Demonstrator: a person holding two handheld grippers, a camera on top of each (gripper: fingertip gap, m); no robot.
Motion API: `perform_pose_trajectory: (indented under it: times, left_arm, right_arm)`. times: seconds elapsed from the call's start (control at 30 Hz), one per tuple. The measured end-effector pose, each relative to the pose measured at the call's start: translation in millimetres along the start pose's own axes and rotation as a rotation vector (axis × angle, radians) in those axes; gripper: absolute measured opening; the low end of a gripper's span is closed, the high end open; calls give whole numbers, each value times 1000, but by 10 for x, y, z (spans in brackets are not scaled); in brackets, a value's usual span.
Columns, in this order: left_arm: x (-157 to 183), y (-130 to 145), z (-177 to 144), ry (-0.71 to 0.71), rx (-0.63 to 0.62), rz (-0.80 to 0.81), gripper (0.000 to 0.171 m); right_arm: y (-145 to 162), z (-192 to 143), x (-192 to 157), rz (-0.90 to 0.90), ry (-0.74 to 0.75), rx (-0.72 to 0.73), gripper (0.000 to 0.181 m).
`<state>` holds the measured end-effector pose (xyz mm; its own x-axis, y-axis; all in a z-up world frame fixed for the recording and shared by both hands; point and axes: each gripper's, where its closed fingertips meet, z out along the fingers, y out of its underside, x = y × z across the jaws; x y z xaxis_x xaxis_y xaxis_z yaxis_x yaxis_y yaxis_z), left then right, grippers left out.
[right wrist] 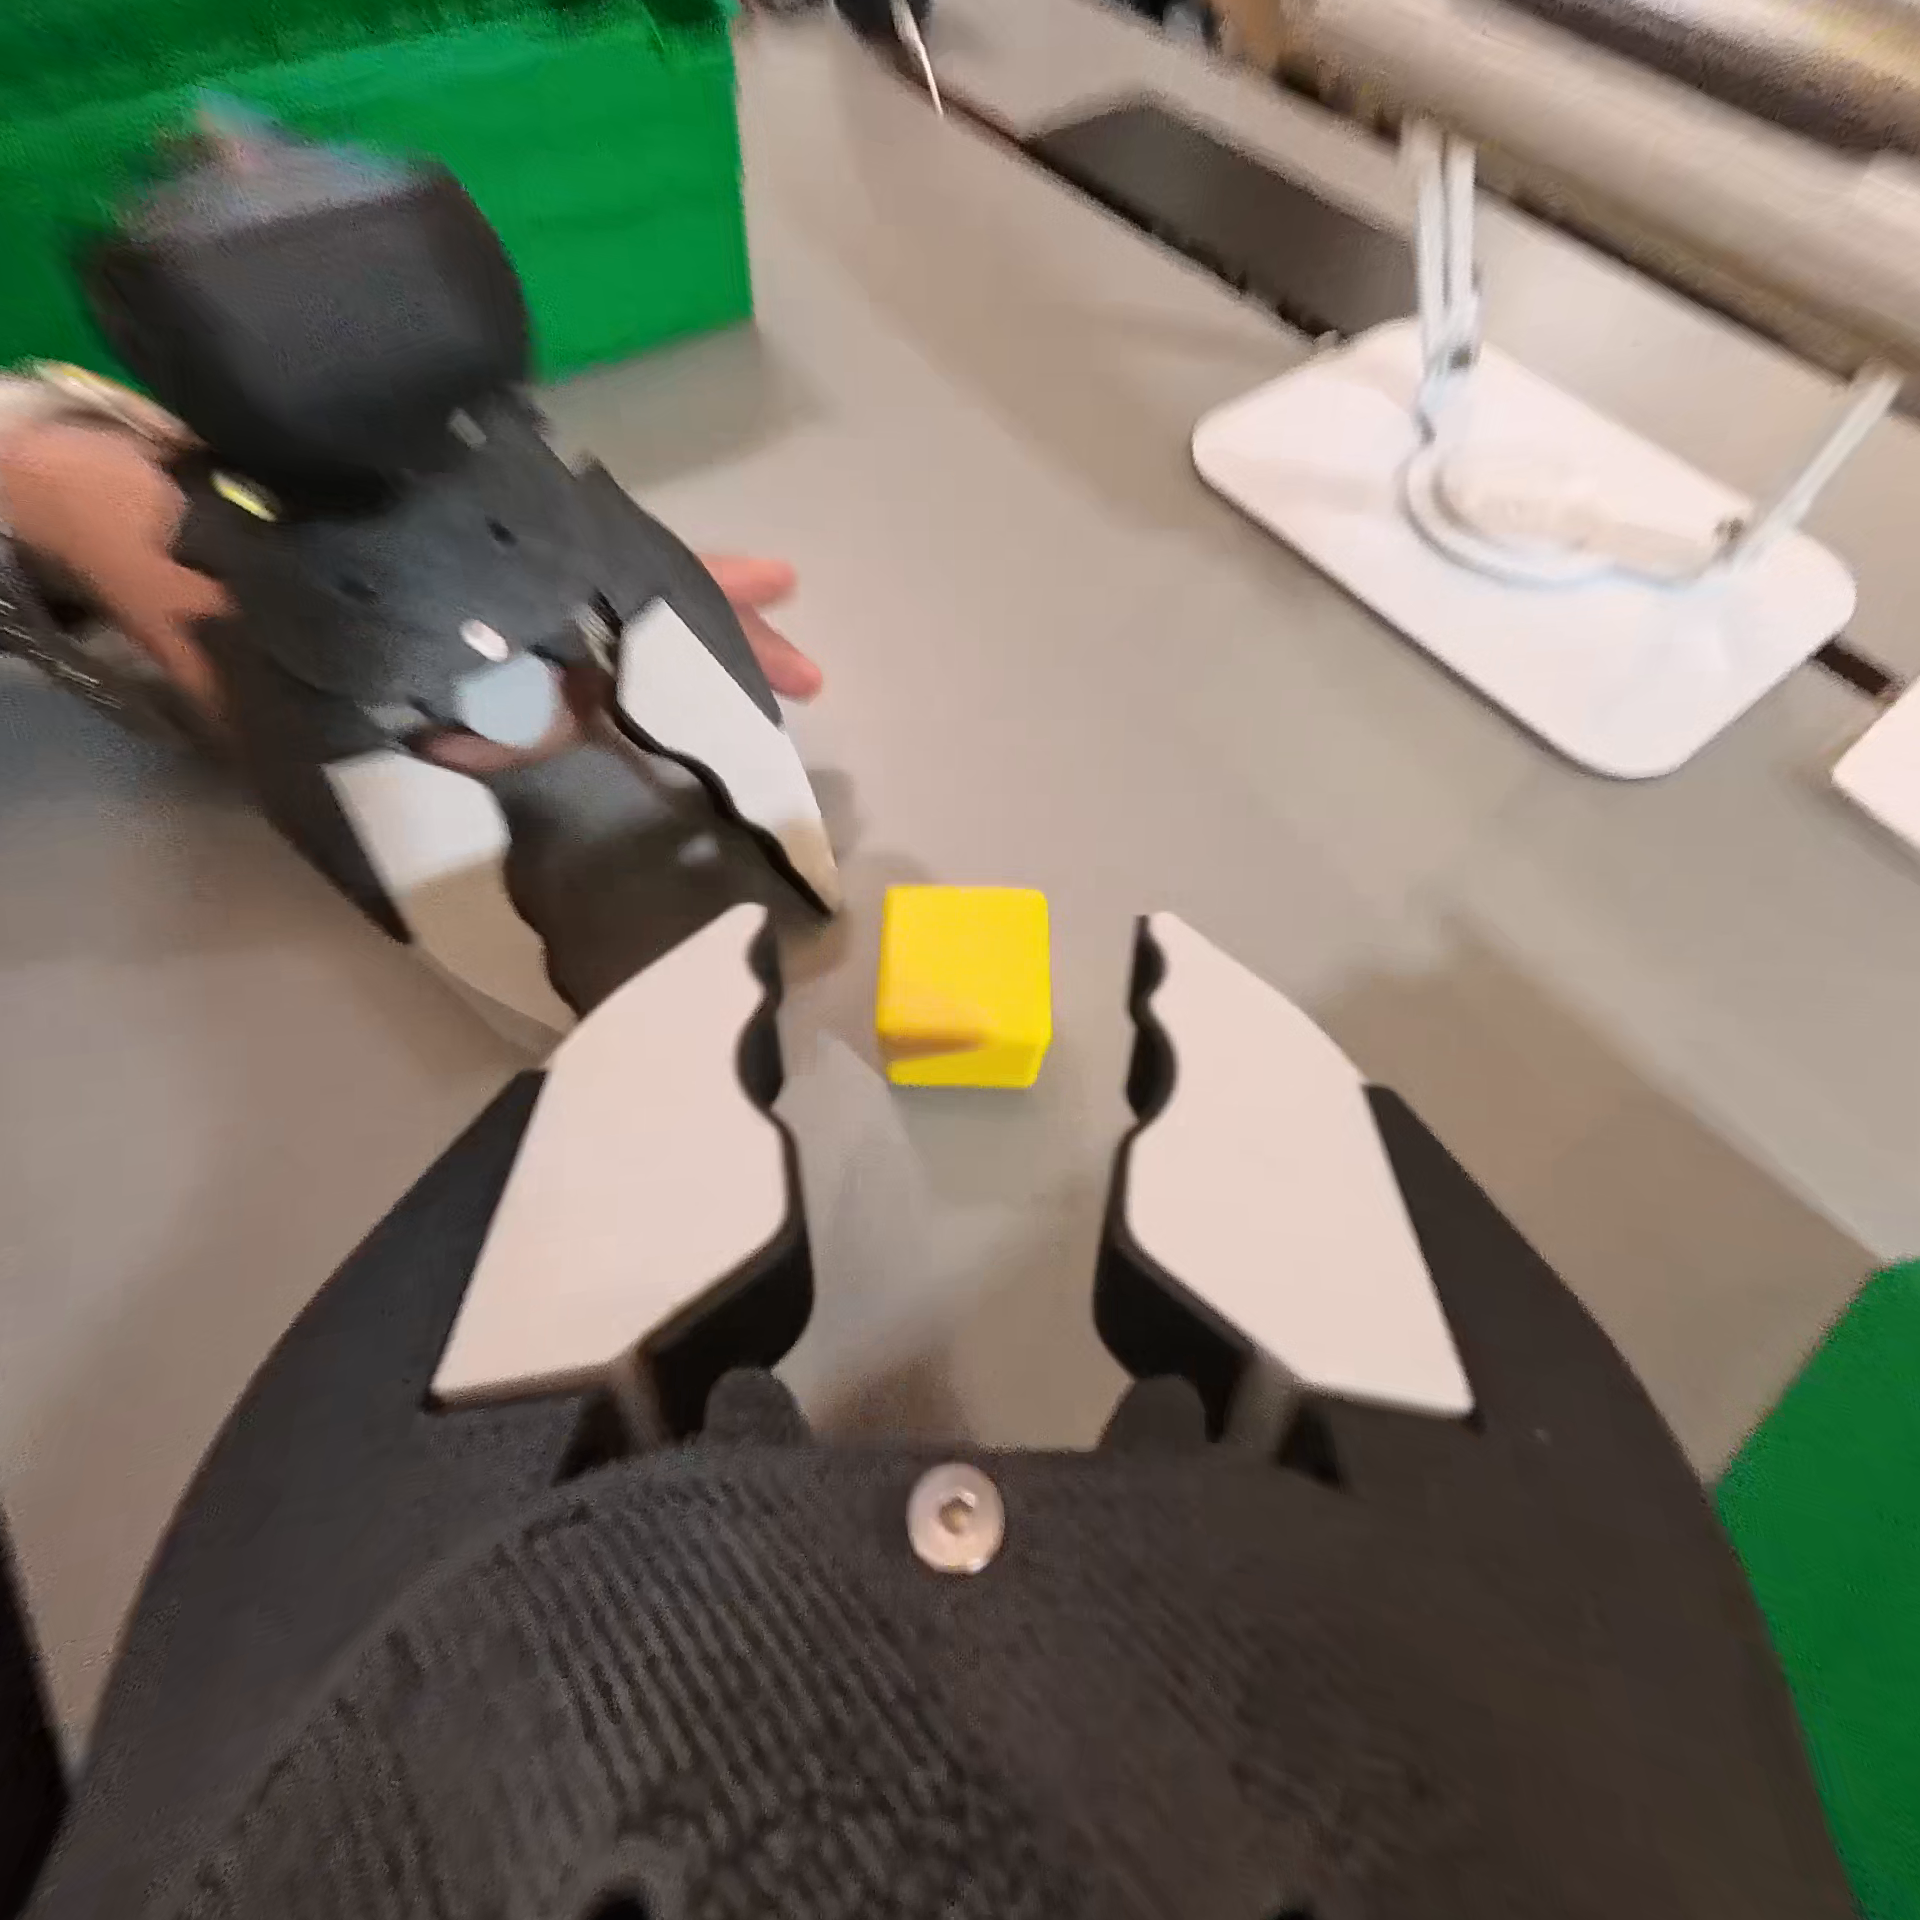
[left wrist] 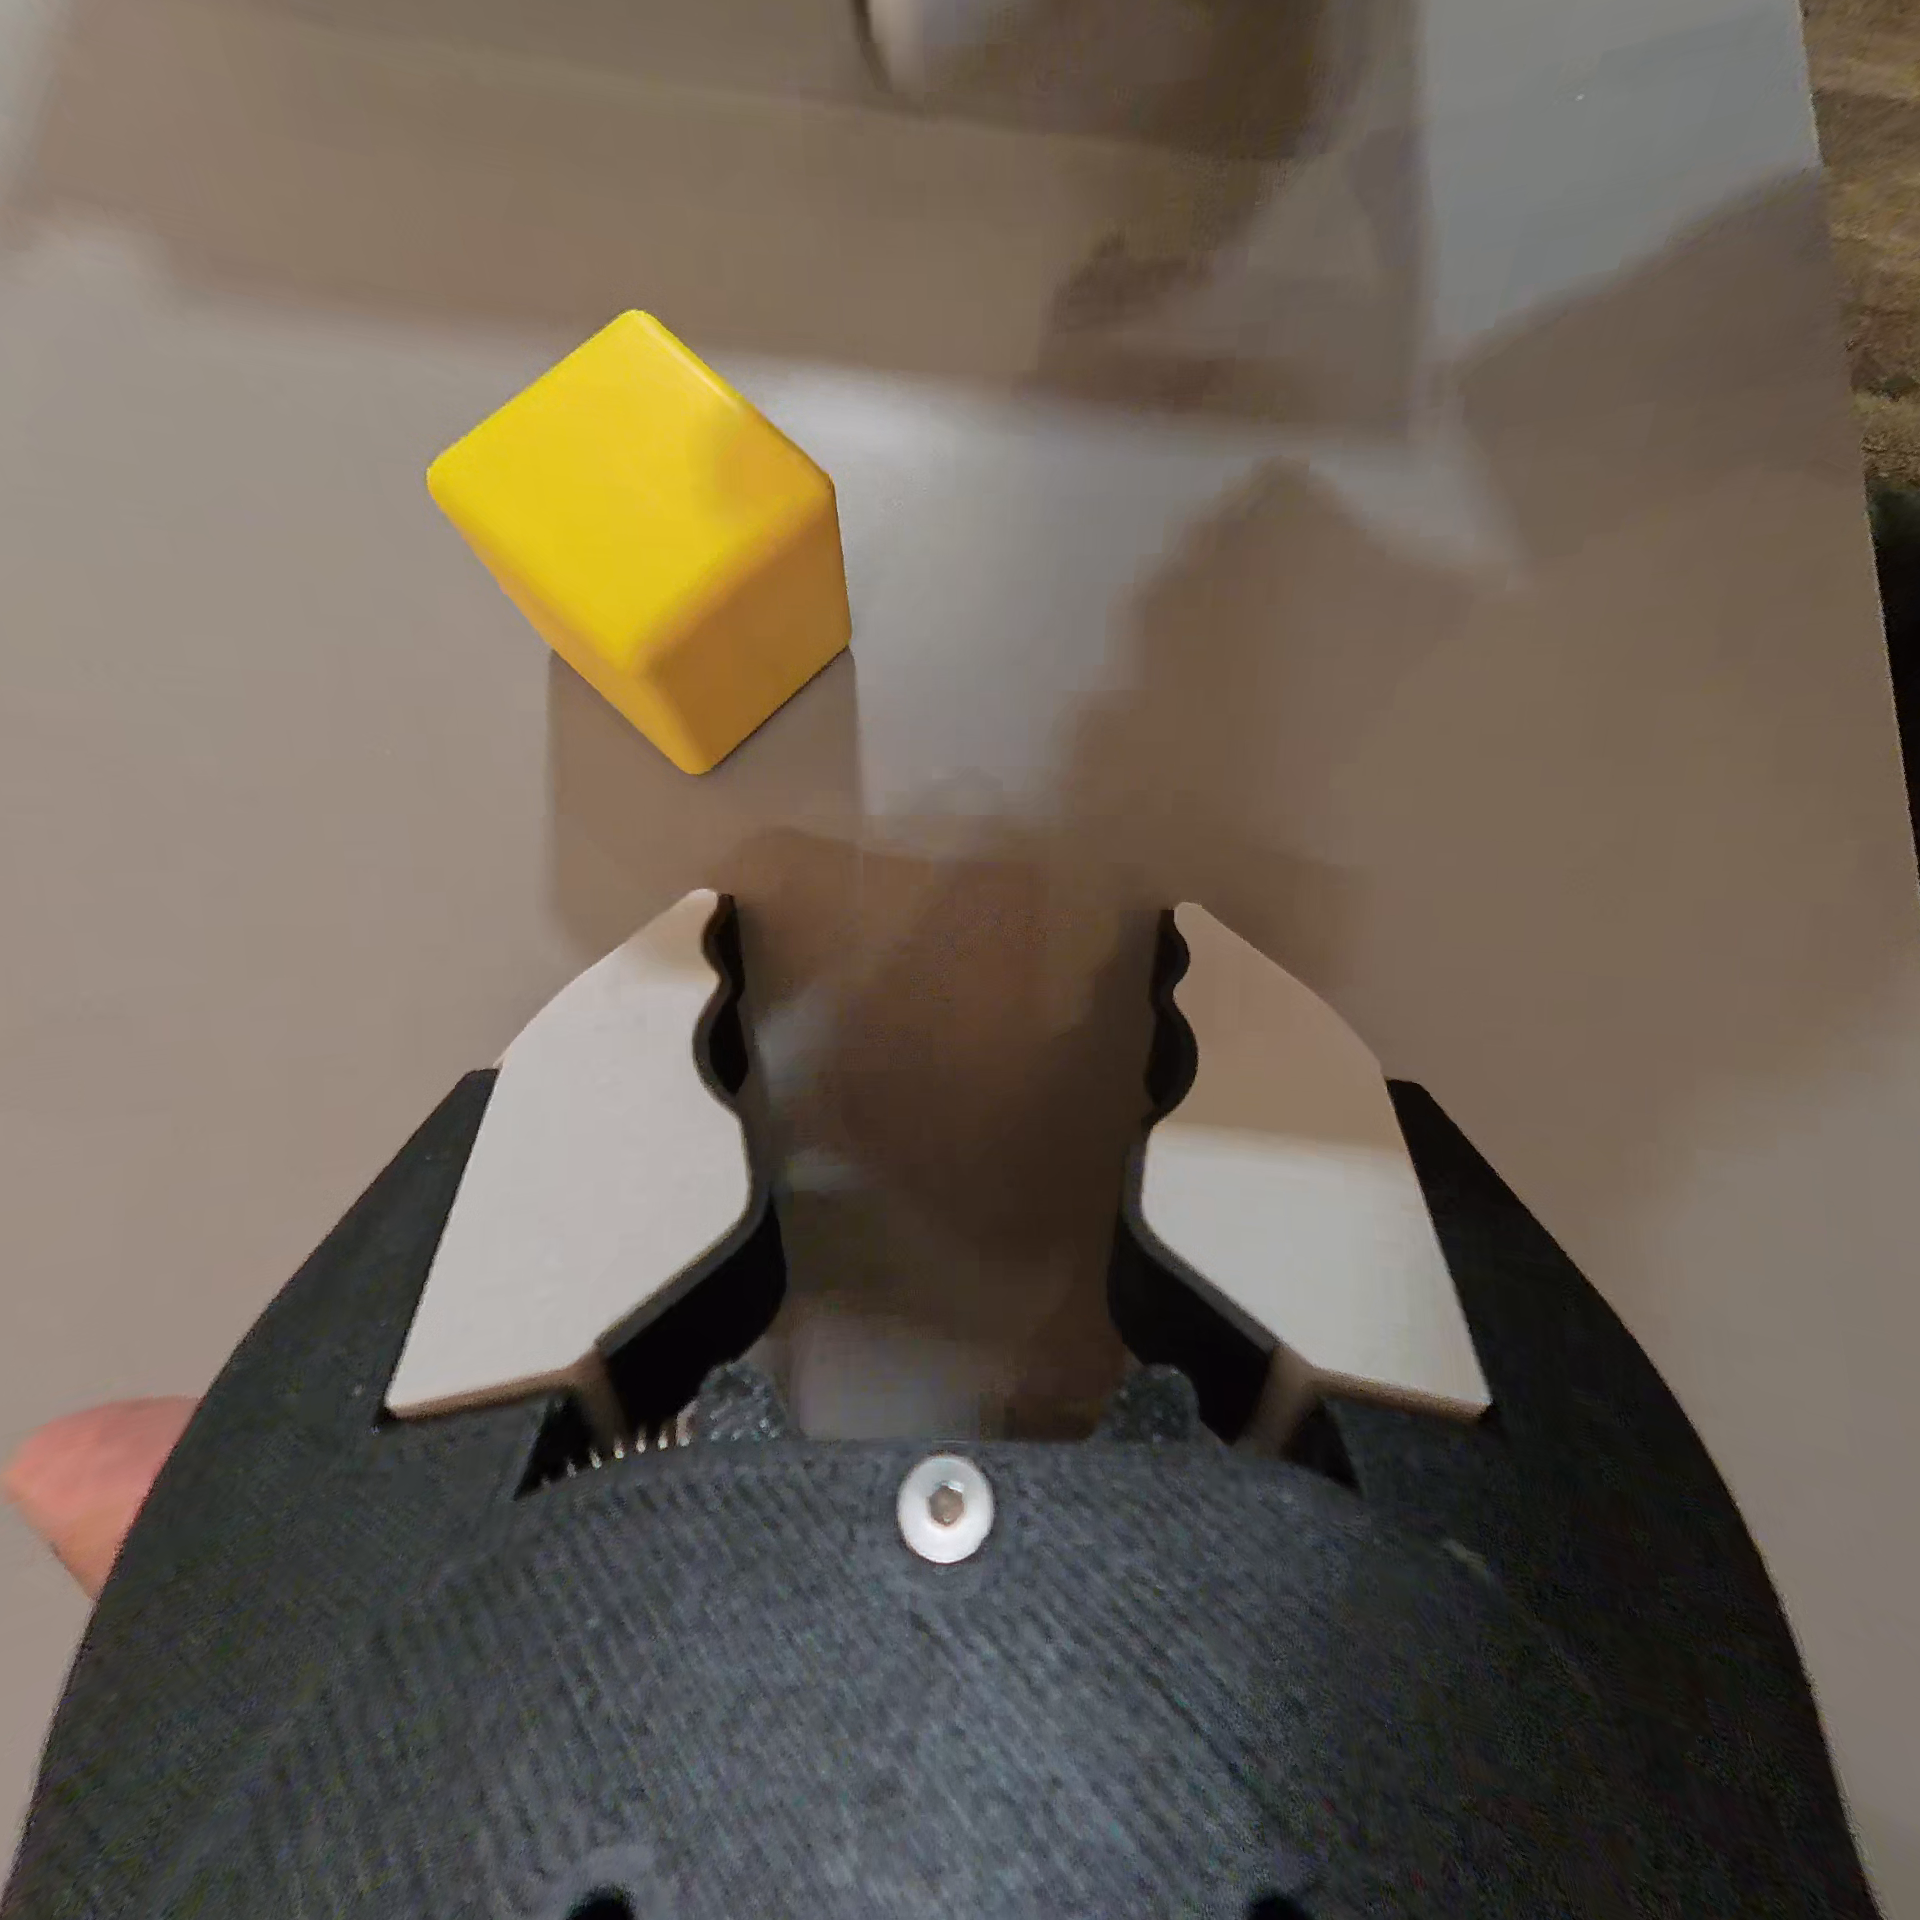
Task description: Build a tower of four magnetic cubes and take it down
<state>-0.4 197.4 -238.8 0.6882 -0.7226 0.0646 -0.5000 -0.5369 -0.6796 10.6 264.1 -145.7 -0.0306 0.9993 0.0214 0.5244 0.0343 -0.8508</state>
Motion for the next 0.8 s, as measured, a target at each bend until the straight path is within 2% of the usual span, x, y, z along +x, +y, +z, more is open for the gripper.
perform_pose_trajectory:
  times: [0.07,0.17,0.27,0.3,0.33,0.43,0.57,0.67,0.73,0.8]
  left_arm:
    - [-1,2,3,-5,-2,4,75]
    - [-2,2,3,-6,-2,4,75]
    - [-1,3,4,-7,-3,6,75]
    - [-1,3,4,-8,-4,7,75]
    - [-1,3,4,-8,-4,8,75]
    - [-1,2,3,-6,-3,5,76]
    - [-3,1,2,-4,-1,2,76]
    - [-4,3,4,-9,-3,6,75]
    - [-5,3,4,-12,-4,8,75]
    - [-5,2,3,-10,-3,5,75]
  right_arm:
    - [208,169,42,-25,78,-98,72]
    - [442,394,-5,-75,134,-165,77]
    - [595,519,57,-130,209,-208,70]
    - [612,529,79,-150,225,-213,58]
    - [597,526,76,-168,225,-200,53]
    - [433,457,29,-166,194,-129,51]
    - [-3,160,1,-129,165,0,51]
    - [-316,-254,79,-114,191,57,51]
    - [-424,-605,221,-108,243,44,51]
    - [-381,-1006,435,-71,327,-21,51]
